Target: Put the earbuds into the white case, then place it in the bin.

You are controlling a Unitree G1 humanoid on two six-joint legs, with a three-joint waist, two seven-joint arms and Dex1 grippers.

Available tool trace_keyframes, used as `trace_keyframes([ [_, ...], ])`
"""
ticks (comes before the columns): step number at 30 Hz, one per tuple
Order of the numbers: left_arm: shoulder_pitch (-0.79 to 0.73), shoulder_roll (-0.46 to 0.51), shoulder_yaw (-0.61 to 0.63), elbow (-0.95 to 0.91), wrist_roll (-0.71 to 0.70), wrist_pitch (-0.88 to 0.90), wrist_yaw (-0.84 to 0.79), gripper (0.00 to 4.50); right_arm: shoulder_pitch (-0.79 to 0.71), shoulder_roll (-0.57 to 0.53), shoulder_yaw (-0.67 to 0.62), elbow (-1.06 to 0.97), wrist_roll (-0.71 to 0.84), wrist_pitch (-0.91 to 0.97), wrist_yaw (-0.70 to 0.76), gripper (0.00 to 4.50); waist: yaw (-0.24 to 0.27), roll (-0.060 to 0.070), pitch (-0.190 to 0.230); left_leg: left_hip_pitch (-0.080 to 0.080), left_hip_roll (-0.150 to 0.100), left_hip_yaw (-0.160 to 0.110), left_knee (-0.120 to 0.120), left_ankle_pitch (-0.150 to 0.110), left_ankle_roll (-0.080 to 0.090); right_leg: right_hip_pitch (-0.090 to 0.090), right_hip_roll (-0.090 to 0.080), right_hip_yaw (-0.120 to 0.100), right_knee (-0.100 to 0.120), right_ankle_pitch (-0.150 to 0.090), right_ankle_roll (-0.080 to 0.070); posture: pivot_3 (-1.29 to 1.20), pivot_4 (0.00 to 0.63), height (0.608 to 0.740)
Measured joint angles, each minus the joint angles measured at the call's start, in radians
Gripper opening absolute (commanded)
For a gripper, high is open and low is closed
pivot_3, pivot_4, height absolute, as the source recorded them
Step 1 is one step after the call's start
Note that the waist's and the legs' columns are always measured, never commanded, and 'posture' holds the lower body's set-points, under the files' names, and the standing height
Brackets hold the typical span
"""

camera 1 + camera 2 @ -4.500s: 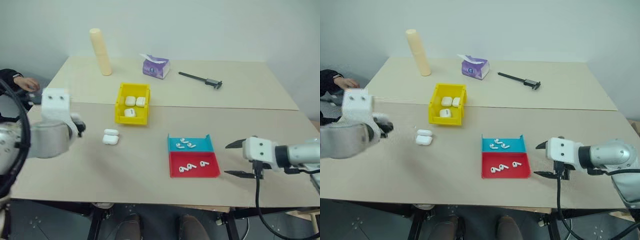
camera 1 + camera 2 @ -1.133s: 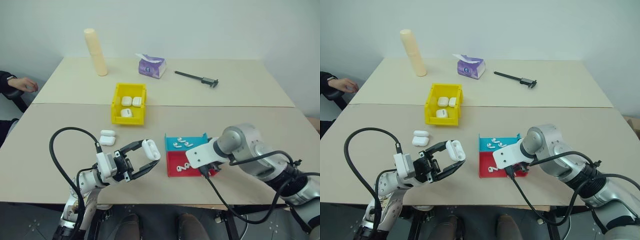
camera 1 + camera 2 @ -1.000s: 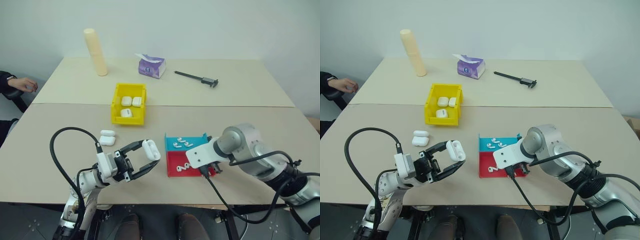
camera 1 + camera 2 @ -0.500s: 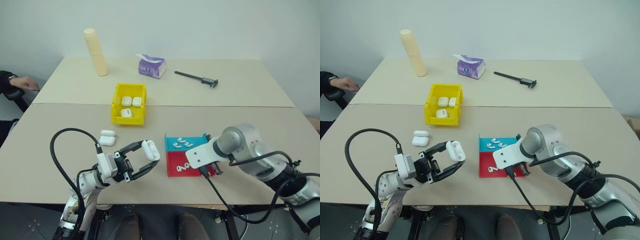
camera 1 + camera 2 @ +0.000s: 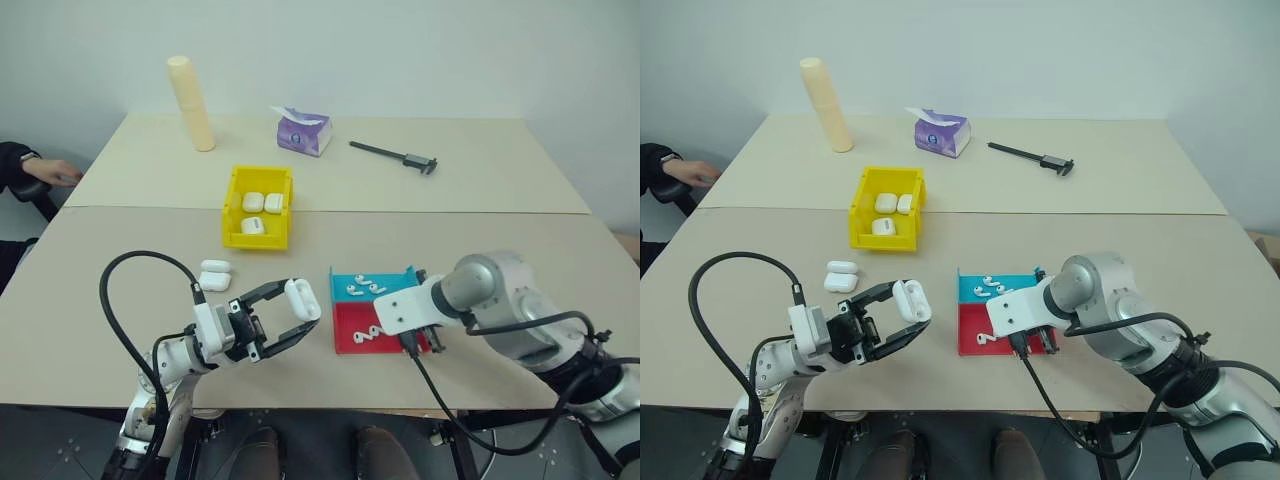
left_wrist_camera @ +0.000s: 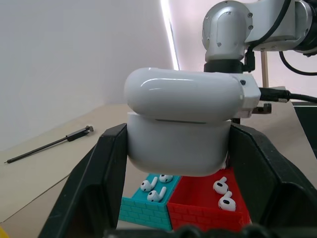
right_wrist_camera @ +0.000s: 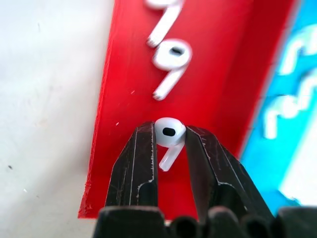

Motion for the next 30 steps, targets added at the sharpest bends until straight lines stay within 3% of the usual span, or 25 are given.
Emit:
trace_keyframes([
  [4, -0.008, 0.013, 0.010, -0.007, -0.015, 0.028, -0.007, 2.81, 0.007, -0.005, -0.146, -0.085, 0.108, 0.096, 0.005, 0.84, 0.001, 0.000, 0.000, 0.000, 0.000, -0.001, 0.000, 0.000, 0.000, 0.000, 0.000, 0.000, 0.000, 0.000, 0.000, 0.00, 0.150, 0.740],
  [5, -0.019, 0.018, 0.012, -0.027, -0.044, 0.055, -0.011, 2.81, 0.012, 0.006, -0.241, -0.111, 0.187, 0.135, -0.001, 0.84, 0.001, 0.000, 0.000, 0.000, 0.000, -0.001, 0.000, 0.000, 0.000, 0.000, 0.000, 0.000, 0.000, 0.000, 0.000, 0.00, 0.150, 0.740],
  [7, -0.044, 0.032, 0.013, -0.084, -0.096, 0.111, -0.014, 2.81, 0.011, 0.084, -0.418, -0.126, 0.303, 0.178, -0.046, 0.84, 0.001, 0.000, 0.000, 0.000, 0.000, -0.001, 0.000, 0.000, 0.000, 0.001, 0.000, -0.001, 0.000, 0.000, 0.000, 0.00, 0.150, 0.740],
  [13, -0.126, 0.027, 0.031, -0.201, -0.254, 0.255, -0.001, 2.81, -0.025, 0.290, -0.739, -0.123, 0.598, 0.212, -0.206, 0.84, -0.002, 0.000, 0.000, 0.001, 0.000, -0.001, -0.001, 0.000, 0.000, 0.002, 0.001, 0.000, 0.000, 0.000, 0.000, 0.00, 0.150, 0.740],
  [21, -0.177, -0.002, 0.033, -0.173, -0.317, 0.327, -0.068, 2.81, 0.062, 0.550, -0.793, -0.122, 0.912, -0.046, -0.314, 0.84, -0.001, 0.000, 0.000, 0.001, 0.000, 0.000, 0.000, 0.000, 0.000, 0.003, 0.001, 0.000, 0.000, 0.000, 0.001, 0.00, 0.150, 0.740],
  [30, -0.202, -0.048, 0.029, -0.143, -0.321, 0.367, -0.122, 2.81, 0.120, 0.595, -0.644, -0.081, 1.013, -0.229, -0.321, 0.84, -0.002, 0.001, 0.000, 0.001, 0.000, 0.000, 0.000, 0.000, 0.000, 0.003, 0.001, 0.000, 0.000, 0.000, 0.001, 0.00, 0.150, 0.740],
])
